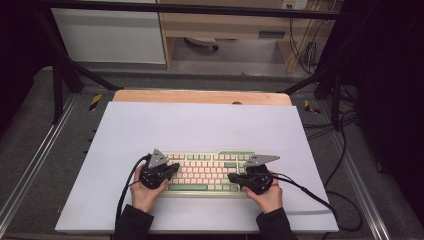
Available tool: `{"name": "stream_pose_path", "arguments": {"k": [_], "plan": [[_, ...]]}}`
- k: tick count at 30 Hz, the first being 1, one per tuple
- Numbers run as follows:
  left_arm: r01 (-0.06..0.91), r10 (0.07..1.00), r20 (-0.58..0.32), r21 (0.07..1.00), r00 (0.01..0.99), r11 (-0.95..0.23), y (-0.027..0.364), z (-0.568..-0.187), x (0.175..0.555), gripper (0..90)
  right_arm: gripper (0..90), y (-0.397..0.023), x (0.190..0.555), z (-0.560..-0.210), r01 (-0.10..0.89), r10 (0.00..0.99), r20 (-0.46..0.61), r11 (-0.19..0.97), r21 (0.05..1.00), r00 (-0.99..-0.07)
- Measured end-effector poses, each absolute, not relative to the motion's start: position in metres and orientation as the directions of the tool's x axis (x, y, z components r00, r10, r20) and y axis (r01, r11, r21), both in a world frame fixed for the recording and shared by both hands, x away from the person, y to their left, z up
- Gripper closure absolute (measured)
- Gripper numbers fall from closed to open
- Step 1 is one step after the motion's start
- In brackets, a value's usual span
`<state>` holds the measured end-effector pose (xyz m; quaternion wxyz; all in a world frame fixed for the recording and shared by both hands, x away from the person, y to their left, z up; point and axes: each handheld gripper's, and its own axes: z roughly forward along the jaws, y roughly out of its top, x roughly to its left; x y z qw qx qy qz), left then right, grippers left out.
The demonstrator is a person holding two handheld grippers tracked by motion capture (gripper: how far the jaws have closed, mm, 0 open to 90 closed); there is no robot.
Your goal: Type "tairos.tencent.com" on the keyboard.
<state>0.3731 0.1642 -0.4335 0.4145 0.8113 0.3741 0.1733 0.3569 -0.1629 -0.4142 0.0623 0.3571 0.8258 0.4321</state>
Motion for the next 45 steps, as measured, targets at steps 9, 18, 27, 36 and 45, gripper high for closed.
{"name": "stream_pose_path", "arguments": {"k": [9, 18, 27, 36, 45], "plan": [[0.463, 0.747, -0.029, 0.8, 0.665, -0.381, 0.164, -0.434, 0.373, 90.0, 90.0, -0.164, 0.356, -0.413, 0.531, 0.64, 0.202, 0.374, 0.761, -0.741], [0.468, 0.74, -0.038, 0.796, 0.672, -0.385, 0.165, -0.435, 0.373, 90.0, 90.0, -0.166, 0.357, -0.412, 0.531, 0.642, 0.203, 0.37, 0.762, -0.739], [0.453, 0.732, -0.041, 0.808, 0.68, -0.376, 0.169, -0.429, 0.363, 90.0, 90.0, -0.167, 0.356, -0.41, 0.528, 0.643, 0.206, 0.361, 0.769, -0.738], [0.448, 0.734, -0.058, 0.823, 0.677, -0.348, 0.178, -0.423, 0.353, 90.0, 90.0, -0.166, 0.356, -0.41, 0.53, 0.646, 0.211, 0.35, 0.772, -0.734], [0.448, 0.726, -0.077, 0.83, 0.683, -0.334, 0.187, -0.425, 0.347, 90.0, 90.0, -0.164, 0.357, -0.41, 0.527, 0.653, 0.213, 0.331, 0.783, -0.727]]}}
